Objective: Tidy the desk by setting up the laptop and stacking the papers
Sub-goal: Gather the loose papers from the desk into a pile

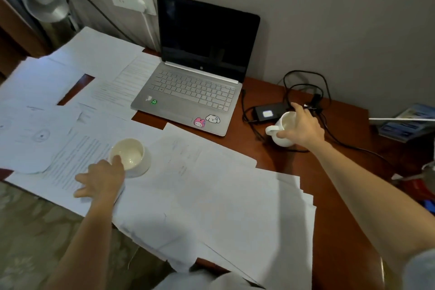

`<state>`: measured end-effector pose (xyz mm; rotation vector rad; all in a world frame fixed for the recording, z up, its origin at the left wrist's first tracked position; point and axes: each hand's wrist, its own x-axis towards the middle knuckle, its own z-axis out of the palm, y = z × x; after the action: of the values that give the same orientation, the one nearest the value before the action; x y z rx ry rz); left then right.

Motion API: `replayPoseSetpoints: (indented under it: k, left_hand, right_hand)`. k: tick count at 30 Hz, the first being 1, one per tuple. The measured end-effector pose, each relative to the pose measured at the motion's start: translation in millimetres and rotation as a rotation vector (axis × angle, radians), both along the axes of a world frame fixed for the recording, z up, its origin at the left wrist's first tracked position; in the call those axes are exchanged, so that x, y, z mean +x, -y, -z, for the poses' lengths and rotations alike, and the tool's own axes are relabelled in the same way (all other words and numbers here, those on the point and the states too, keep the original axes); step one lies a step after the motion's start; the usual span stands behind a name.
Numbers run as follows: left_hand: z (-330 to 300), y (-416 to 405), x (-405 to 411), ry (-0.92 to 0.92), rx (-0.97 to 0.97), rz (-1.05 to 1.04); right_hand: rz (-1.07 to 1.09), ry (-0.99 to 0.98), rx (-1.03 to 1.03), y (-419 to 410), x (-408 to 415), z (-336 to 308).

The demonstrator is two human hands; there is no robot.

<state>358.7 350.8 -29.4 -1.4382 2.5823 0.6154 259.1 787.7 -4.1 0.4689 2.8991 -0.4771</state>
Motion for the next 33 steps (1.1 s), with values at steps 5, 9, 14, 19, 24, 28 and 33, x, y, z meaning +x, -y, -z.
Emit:
replayPoseSetpoints:
  k: [5, 9, 14, 19, 24, 28, 33]
  left_hand:
    - [4, 10, 2, -0.044, 0.192, -0.017]
    - [-5, -21, -3, -0.134, 0.237, -0.005]
    - [-30, -106, -41, -0.125, 0.289, 0.212]
    - [-26, -204, -73, -0.096, 0.492, 0.575]
    - [-3, -257, -80, 0.03, 0.437, 0.697]
    - [13, -262, -81, 0.069, 0.411, 0.695]
    - [15, -267, -84, 0.068, 0.416, 0.713]
  right_hand:
    - [-0.002, -0.001, 0.025, 3, -6, 6]
    - [0.014, 0.002, 0.035, 4, -11, 6]
    - [0.028, 0.007, 0.029, 8, -13, 4]
    - [0.084, -0.024, 0.013, 5, -9, 5]
    - [0.076, -0.068, 0.006, 0, -1, 2]
    - [0.045, -0.171, 0.001, -6, 10, -3]
    - [0.031, -0.449, -0.032, -7, 25, -3]
